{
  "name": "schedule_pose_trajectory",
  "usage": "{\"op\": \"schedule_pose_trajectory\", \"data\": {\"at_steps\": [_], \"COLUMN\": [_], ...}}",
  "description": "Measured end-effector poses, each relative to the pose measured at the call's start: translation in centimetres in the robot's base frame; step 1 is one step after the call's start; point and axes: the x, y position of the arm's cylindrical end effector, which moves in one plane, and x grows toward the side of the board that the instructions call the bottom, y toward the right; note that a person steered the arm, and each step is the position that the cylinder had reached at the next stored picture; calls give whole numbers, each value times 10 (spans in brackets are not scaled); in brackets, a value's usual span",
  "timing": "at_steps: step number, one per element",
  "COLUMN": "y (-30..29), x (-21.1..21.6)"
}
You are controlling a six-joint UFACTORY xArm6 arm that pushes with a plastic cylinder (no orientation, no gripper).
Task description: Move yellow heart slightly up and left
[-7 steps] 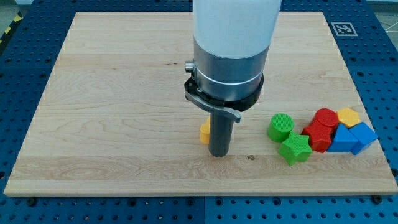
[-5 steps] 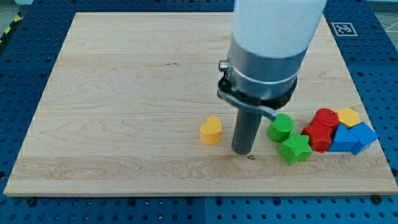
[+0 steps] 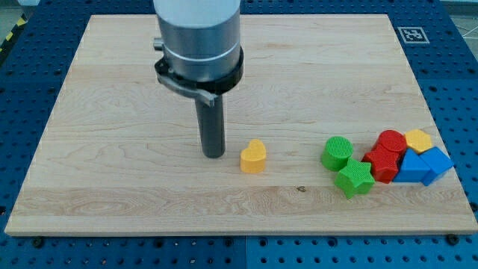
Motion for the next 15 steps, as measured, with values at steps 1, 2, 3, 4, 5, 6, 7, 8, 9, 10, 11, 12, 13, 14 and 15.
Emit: {"op": "schedule_pose_trajectory", "data": {"at_steps": [1, 2, 3, 4, 5, 6, 7, 8, 9, 10, 11, 12, 13, 14, 15], "y": [3, 24, 52, 84, 112, 128, 128, 127, 120, 106, 104, 104, 100, 81, 64], "x": [16, 22, 27, 29, 30, 30, 25, 13, -6, -18, -18, -11, -9, -9, -9]}}
